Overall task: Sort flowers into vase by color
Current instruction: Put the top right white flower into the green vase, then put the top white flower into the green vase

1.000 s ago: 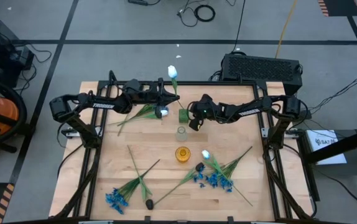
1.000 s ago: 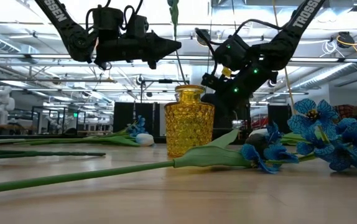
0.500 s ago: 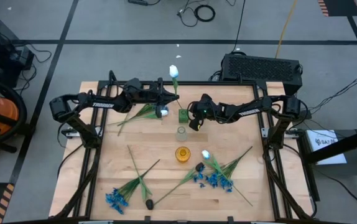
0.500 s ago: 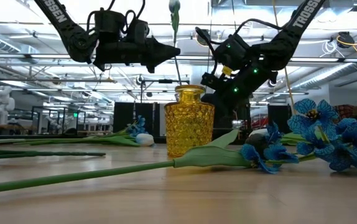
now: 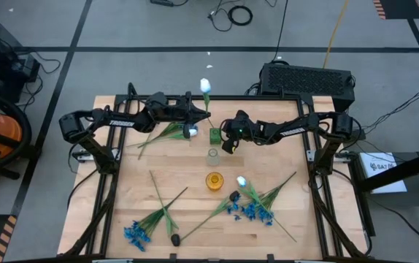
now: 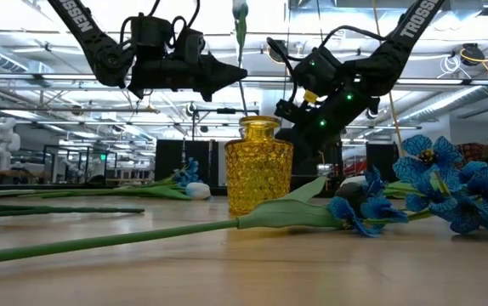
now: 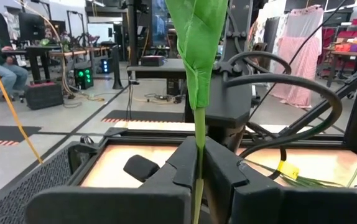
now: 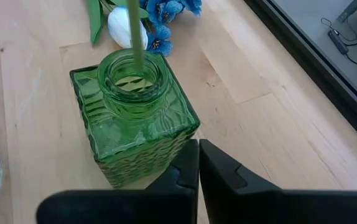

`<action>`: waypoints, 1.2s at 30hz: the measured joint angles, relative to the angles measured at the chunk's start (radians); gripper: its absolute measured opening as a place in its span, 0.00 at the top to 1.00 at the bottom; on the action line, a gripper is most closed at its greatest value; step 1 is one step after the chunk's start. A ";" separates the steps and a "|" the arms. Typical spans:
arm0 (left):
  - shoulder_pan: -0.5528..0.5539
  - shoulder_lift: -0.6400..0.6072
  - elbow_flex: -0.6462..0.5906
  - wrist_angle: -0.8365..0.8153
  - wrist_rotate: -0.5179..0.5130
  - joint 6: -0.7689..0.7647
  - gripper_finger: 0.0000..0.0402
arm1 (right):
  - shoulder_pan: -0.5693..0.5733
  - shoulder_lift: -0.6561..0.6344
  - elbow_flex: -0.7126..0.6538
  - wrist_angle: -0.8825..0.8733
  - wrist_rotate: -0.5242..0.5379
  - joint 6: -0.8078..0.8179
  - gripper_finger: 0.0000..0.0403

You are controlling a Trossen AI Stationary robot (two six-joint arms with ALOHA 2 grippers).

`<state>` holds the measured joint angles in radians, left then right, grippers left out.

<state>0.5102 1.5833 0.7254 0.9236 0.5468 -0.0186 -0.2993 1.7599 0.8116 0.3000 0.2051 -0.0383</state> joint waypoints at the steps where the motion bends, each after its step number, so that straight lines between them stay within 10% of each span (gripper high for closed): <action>1: 0.000 0.000 0.000 0.001 0.000 0.000 0.93 | 0.000 0.000 0.000 -0.002 0.000 0.000 0.99; 36: 0.067 0.000 0.000 -0.400 -0.001 0.138 0.55 | 0.000 -0.172 0.000 -0.393 0.001 0.076 0.99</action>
<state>0.5774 1.5837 0.7250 0.5236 0.5454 0.1196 -0.2993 1.5883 0.8116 -0.0926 0.2066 0.0377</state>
